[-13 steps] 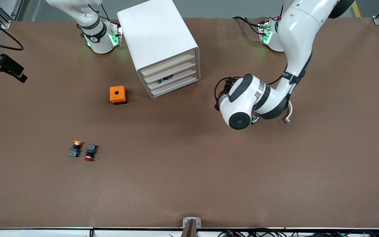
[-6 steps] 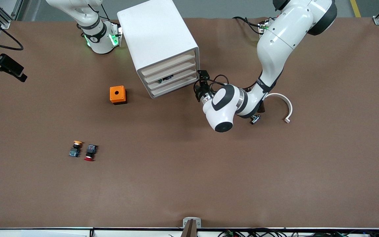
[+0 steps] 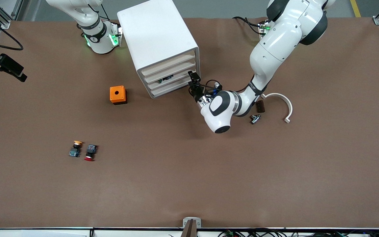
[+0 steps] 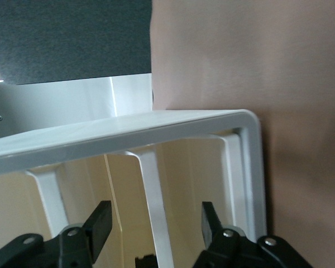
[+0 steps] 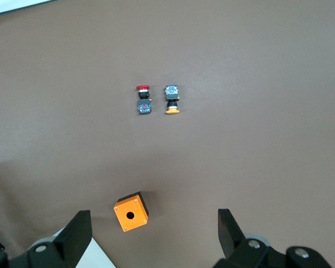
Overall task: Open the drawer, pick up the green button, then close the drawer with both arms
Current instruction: 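Pull the drawer out of the cabinet with the left gripper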
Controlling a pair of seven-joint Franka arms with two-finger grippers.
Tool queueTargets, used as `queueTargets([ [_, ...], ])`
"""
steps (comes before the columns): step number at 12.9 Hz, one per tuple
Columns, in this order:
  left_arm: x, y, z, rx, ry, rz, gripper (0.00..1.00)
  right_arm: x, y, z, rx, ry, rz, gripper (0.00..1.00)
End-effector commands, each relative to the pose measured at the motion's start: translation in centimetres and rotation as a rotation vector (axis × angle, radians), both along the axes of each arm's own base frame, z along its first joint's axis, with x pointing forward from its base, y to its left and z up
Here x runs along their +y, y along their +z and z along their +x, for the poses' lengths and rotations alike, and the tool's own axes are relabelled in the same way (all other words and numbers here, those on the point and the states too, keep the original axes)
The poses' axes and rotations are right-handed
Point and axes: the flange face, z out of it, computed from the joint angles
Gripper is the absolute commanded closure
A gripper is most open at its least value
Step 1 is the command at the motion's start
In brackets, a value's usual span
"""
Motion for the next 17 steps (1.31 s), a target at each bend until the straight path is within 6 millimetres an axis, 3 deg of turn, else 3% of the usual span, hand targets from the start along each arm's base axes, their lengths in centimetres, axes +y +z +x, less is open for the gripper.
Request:
queueTargets([
  [1,-1.8,-0.4,-1.3,0.038,0.0,0.046,0.34,-0.1,0.5,-0.5,0.002,-0.009,0.003,0.0],
  [2,-2.4,-0.7,-2.2,0.045,-0.015,0.061,0.35,-0.2,0.6,-0.5,0.0,-0.01,0.003,0.0],
  [6,-1.6,-1.1,-1.2,0.035,0.001,0.069,1.0,-0.4,0.5,-0.7,0.014,-0.012,0.003,0.0],
  [10,-0.8,-0.1,1.3,-0.007,0.03,0.054,1.0,-0.4,0.6,-0.7,0.013,-0.012,0.003,0.0],
  [17,3.4,2.0,10.1,-0.23,0.091,-0.026,1.0,-0.3,0.6,-0.8,0.017,-0.01,0.003,0.0],
])
